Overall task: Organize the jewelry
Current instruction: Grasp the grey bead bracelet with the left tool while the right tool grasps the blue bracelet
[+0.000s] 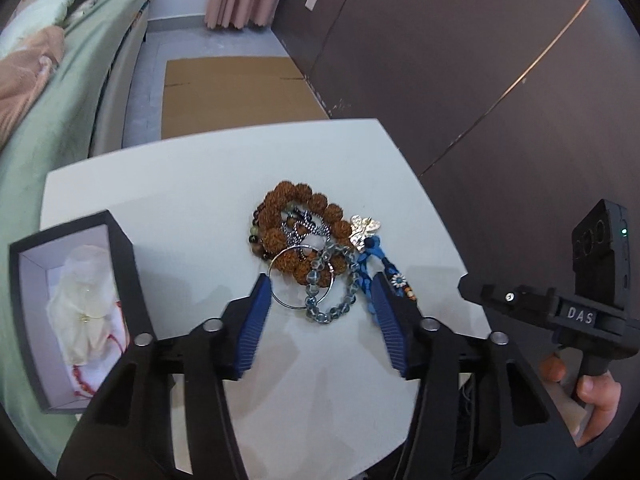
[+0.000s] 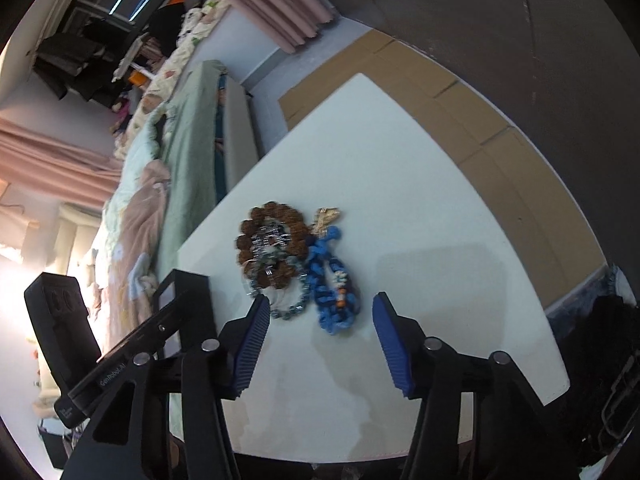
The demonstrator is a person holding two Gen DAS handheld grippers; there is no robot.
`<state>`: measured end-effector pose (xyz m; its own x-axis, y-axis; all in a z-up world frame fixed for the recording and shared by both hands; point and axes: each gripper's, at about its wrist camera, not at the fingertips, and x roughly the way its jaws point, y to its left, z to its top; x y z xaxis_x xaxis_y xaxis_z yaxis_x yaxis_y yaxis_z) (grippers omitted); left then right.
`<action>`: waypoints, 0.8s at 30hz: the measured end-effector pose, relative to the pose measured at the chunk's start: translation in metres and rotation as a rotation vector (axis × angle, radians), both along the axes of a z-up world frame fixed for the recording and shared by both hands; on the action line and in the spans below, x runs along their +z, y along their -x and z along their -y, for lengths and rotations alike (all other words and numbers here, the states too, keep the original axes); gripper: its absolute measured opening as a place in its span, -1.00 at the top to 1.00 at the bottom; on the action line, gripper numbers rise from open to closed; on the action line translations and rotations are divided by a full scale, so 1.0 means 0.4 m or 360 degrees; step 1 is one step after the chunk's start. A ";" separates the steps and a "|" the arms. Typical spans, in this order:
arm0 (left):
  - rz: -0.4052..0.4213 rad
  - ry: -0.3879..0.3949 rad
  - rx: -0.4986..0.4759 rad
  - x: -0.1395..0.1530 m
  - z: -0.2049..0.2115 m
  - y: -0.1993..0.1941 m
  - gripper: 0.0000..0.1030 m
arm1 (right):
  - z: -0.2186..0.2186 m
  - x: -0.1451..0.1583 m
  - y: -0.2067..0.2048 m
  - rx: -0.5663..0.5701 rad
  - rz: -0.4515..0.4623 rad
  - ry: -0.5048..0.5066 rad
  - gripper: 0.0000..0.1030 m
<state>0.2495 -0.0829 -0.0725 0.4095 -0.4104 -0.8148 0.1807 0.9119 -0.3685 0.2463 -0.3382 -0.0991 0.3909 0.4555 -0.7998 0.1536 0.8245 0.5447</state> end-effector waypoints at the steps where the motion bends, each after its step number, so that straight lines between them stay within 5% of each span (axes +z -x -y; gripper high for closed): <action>1: -0.0013 0.0004 -0.0003 -0.011 0.002 -0.004 0.10 | 0.004 -0.010 -0.002 -0.0012 -0.0016 0.0001 0.00; 13: -0.0086 -0.0020 -0.0035 -0.094 0.035 -0.036 0.34 | -0.026 -0.077 -0.026 -0.0009 -0.0130 0.0011 0.07; 19: -0.0103 -0.0055 -0.0024 -0.117 0.043 -0.048 0.74 | -0.058 -0.091 -0.036 0.0001 -0.0148 0.0086 0.07; 24: -0.0060 -0.0056 -0.0035 -0.098 0.049 -0.038 0.81 | -0.085 -0.099 -0.043 0.0017 -0.0157 0.0145 0.15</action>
<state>0.2647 -0.1026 -0.1115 0.3694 -0.3899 -0.8435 0.1872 0.9204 -0.3434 0.2634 -0.3041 -0.1388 0.3037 0.3832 -0.8723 0.1935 0.8717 0.4503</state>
